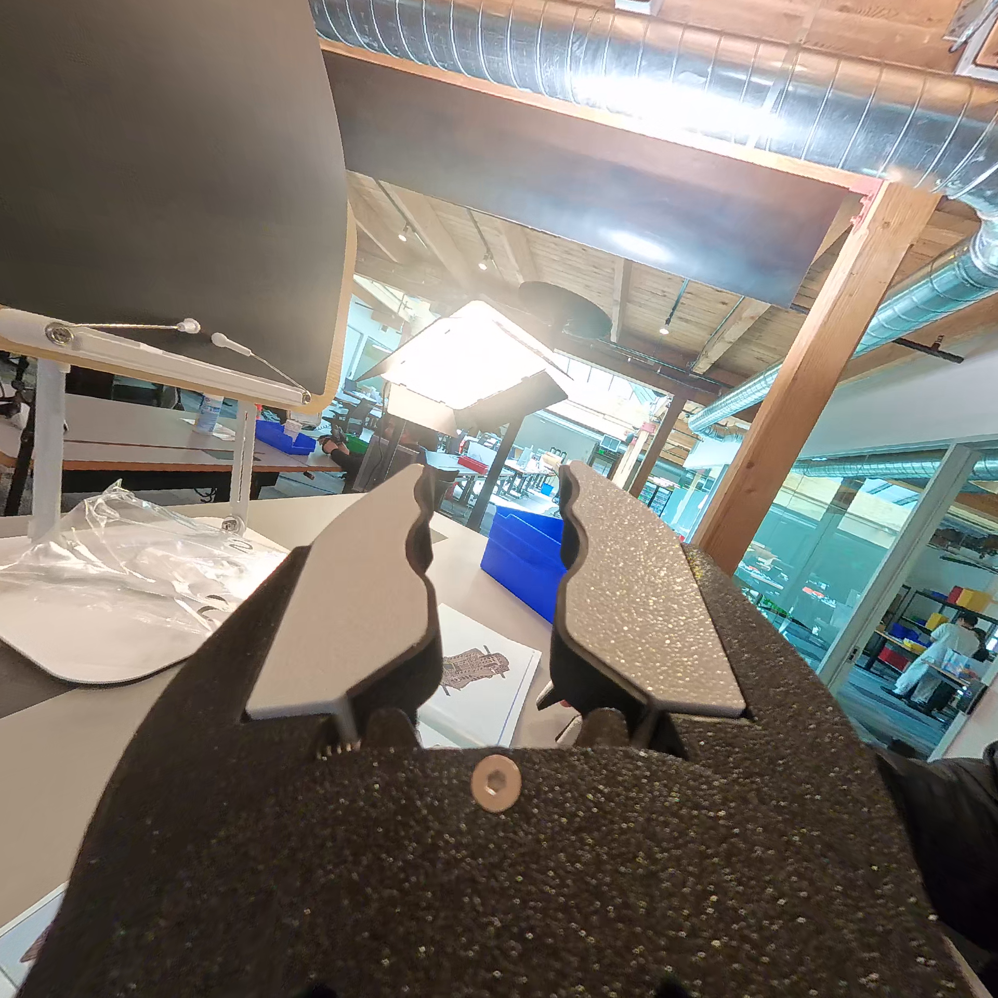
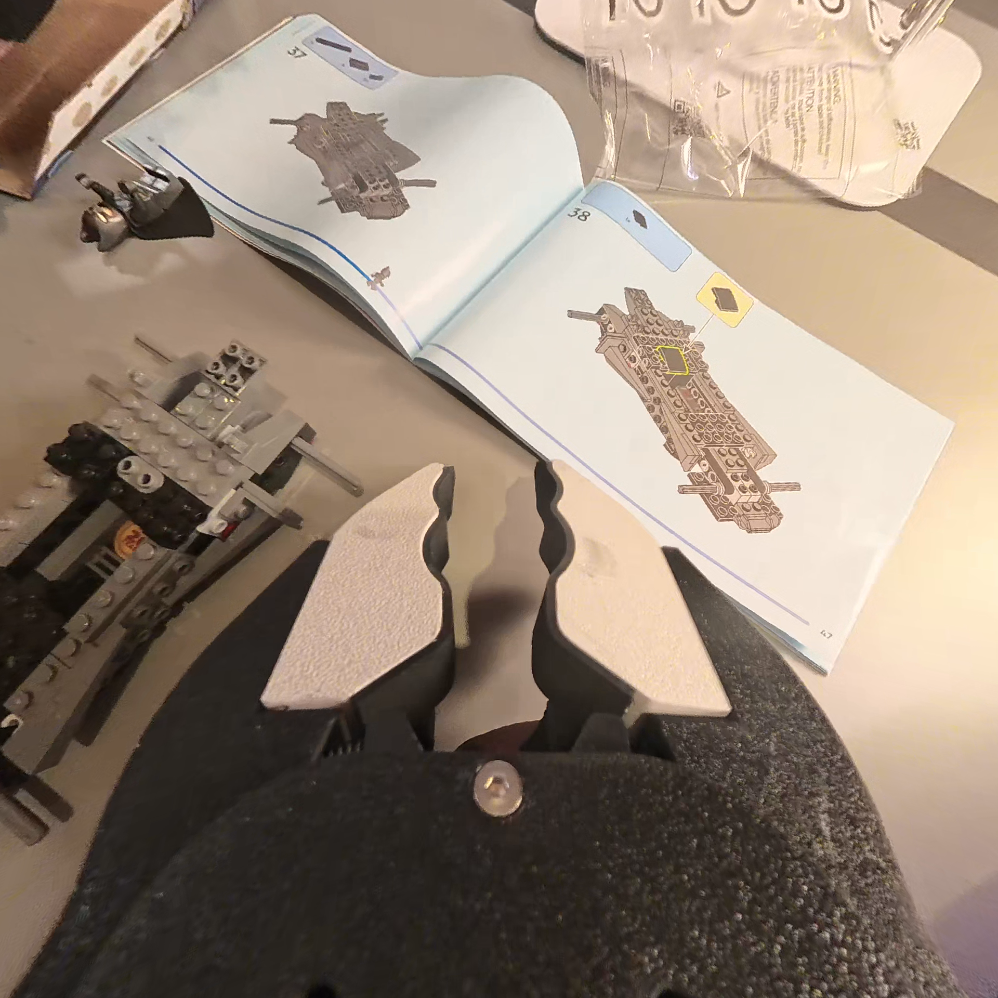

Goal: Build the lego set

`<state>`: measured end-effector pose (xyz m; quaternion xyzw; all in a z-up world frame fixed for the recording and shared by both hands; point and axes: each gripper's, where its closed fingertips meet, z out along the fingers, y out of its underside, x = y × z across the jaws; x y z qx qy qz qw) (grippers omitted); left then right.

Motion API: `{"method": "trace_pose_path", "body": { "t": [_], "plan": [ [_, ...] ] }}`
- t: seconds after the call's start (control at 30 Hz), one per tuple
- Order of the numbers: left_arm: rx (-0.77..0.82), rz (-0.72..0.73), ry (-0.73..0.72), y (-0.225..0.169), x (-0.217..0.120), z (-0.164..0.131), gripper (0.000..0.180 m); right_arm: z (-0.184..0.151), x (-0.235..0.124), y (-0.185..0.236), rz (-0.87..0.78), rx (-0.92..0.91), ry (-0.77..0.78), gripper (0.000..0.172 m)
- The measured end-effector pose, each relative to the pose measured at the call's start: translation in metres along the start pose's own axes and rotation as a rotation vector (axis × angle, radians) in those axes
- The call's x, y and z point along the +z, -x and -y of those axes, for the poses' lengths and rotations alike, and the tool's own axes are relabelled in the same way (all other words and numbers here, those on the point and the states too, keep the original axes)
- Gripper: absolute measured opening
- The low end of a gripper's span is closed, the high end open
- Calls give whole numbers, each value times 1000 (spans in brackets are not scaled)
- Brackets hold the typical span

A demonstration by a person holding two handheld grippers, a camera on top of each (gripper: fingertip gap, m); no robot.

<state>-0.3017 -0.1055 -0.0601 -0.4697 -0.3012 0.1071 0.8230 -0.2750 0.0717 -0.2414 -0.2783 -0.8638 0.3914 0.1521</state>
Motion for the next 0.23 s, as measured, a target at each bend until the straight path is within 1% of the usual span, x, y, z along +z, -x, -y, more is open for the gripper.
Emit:
{"method": "trace_pose_path", "body": {
  "t": [0.23],
  "plan": [
    [-4,29,16,6,1,-4,44,0,1,-2,57,78,2,31]
  ]
}}
